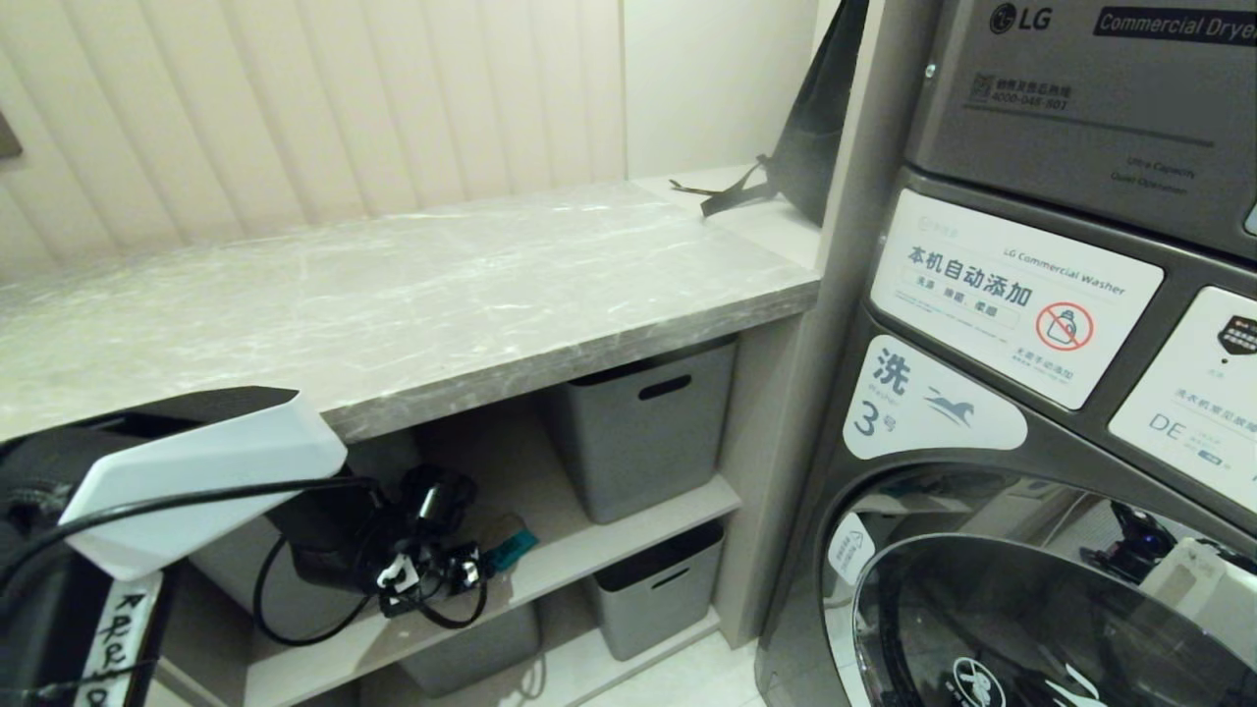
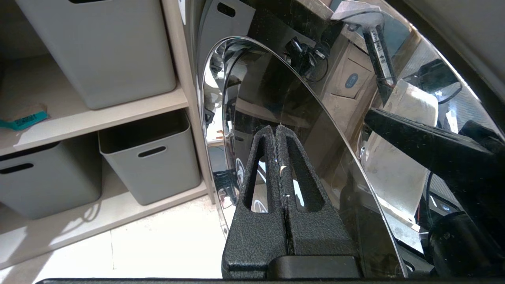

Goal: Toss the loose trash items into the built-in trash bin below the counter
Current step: Pick up the garbage

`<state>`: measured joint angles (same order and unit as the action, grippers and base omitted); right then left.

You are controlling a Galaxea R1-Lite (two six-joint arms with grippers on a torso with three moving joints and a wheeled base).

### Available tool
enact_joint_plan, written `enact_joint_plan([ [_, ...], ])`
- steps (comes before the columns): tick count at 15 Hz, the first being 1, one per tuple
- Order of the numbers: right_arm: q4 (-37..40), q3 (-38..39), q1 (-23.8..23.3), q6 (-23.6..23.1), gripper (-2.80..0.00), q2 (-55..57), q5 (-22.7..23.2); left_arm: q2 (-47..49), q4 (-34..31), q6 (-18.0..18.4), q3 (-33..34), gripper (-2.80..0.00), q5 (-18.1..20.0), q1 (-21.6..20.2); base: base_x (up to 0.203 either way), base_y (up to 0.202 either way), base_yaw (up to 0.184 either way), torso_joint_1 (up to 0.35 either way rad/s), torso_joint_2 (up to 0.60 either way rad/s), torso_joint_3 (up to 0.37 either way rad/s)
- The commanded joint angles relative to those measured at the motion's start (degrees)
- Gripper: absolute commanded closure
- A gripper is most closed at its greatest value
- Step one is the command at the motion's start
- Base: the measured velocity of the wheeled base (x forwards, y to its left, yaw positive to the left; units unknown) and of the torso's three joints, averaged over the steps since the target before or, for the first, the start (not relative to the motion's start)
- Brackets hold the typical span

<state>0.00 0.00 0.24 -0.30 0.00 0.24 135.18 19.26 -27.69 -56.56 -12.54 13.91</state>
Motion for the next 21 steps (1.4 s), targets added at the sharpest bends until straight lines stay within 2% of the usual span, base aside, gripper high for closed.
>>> enact_joint_plan([
  [1,0.00,0.00,0.02,-0.05,0.00,-0.09,0.02,0.91,0.16,0.31,-1.29,-2.80,-0.20,-0.08,0.000,0.000,0.000,0.000,0.00,0.000],
  [7,0.00,0.00,0.02,-0.05,0.00,-0.04,0.02,2.13,0.30,0.51,-5.02,-2.80,-0.39,-0.11,0.000,0.000,0.000,0.000,0.00,0.000],
  [21,0.00,0.00,0.02,-0.05,0.00,-0.03,0.02,2.55,-0.01,2.20,-5.23,-2.80,-1.26,-0.02,0.000,0.000,0.000,0.000,0.00,0.000],
])
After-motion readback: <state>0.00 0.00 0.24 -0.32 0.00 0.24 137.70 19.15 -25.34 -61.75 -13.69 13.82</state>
